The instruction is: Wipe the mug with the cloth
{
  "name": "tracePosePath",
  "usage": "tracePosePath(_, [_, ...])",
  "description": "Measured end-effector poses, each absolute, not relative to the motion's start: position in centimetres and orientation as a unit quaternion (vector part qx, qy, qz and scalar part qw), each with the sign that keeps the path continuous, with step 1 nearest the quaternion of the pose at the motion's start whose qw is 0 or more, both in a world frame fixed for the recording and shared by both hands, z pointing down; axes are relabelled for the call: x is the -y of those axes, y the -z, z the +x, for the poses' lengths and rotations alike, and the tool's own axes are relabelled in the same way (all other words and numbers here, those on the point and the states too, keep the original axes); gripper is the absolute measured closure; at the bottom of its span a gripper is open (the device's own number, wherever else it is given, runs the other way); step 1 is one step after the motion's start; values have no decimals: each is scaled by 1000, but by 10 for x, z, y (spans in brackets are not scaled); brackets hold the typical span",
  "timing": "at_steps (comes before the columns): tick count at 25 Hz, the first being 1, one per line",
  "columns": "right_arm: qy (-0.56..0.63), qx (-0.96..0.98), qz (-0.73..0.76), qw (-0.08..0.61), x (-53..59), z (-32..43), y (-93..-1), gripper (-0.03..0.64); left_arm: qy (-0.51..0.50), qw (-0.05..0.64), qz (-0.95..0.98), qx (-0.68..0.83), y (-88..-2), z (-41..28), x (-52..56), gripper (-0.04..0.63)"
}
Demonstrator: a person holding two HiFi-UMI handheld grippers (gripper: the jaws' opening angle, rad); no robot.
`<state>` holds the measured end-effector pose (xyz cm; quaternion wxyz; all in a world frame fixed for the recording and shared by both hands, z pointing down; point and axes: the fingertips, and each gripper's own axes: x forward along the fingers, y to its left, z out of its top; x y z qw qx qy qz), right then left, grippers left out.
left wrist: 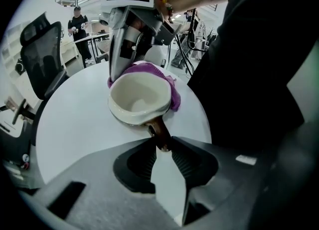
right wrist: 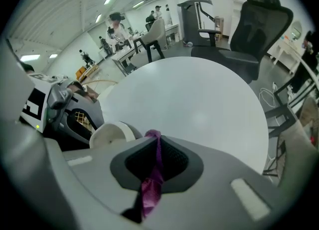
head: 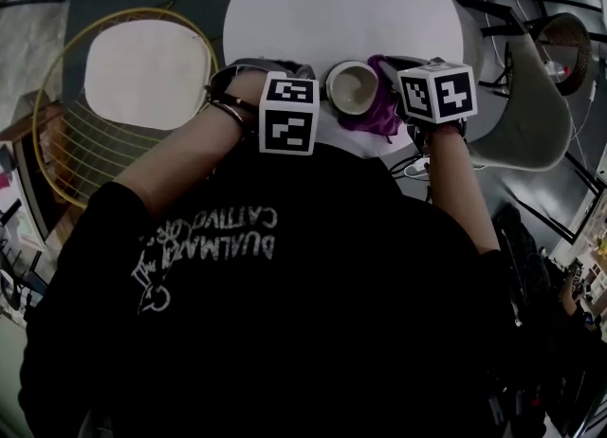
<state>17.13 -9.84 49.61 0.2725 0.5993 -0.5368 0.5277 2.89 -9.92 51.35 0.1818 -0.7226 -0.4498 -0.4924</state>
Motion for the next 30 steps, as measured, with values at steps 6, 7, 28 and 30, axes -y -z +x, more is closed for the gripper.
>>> tracePosePath(6, [-460,558,576,381,106,166,-493,604,494,188,-720,450,-514,29,99,497])
tracePosePath(7, [-451,561,571,395,106,166,-492,604,495,187,-720,450,-514,29,99,497])
tracePosePath(28, [-431,569,564,414,124,161,-487,606,498,164,-723,450,-515,33,99,491])
tracePosePath(30, [-431,574,564,408,129,158,-487,606,499,160,-726,446,-516,33,100,493])
